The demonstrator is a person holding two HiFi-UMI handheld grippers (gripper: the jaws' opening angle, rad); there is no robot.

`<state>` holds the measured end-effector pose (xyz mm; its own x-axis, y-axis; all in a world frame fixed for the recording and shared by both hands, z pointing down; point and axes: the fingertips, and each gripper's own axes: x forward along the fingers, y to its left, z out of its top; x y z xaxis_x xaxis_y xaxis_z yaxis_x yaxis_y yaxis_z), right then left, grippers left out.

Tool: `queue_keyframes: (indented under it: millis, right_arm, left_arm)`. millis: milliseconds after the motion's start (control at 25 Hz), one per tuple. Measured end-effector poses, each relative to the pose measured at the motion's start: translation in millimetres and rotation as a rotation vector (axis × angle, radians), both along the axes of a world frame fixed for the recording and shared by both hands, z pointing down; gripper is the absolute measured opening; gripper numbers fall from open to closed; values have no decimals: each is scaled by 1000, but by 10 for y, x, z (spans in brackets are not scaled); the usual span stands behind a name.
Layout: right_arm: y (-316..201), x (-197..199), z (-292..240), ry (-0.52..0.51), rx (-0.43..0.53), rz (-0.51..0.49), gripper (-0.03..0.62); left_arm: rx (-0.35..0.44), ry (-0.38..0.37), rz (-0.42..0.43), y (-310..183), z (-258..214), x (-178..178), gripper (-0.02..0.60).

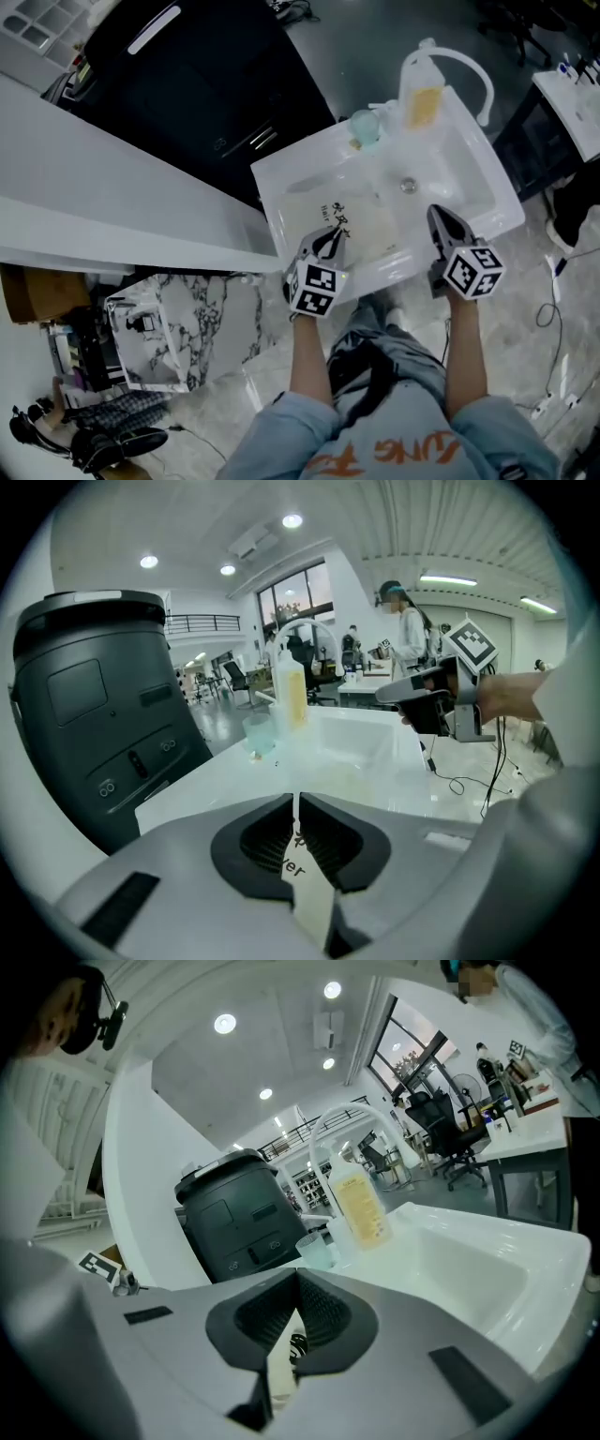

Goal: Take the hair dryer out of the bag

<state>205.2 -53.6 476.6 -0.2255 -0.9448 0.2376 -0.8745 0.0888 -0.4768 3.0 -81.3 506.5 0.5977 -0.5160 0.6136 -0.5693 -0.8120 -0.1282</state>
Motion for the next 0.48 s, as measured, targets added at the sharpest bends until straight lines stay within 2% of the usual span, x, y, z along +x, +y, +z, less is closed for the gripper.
queue_keyframes:
  millis: [40, 160, 240, 360, 440, 480]
  right_arm:
    - [-11, -3, 36, 0, -9, -2, 0]
    - [-93, 47, 146, -7, -37, 8, 0]
    - [-136, 80, 238, -34, -45, 21, 0]
    - [-190, 148, 312, -115, -38, 54, 0]
    - [-261, 192, 338, -132, -41, 69, 0]
    - [-300, 201, 350, -131, -44, 72, 0]
  left_arm:
    - [-13, -1, 10, -37, 32, 37, 13]
    - [-39, -1, 63, -165, 103, 205, 94]
    - [-48, 6, 115, -222, 138, 307, 107]
    - [-90, 11, 211, -255, 213, 437, 138]
    - [-118, -4, 291, -266, 274, 513, 179]
    - [-129, -19, 324, -281, 310, 534, 181]
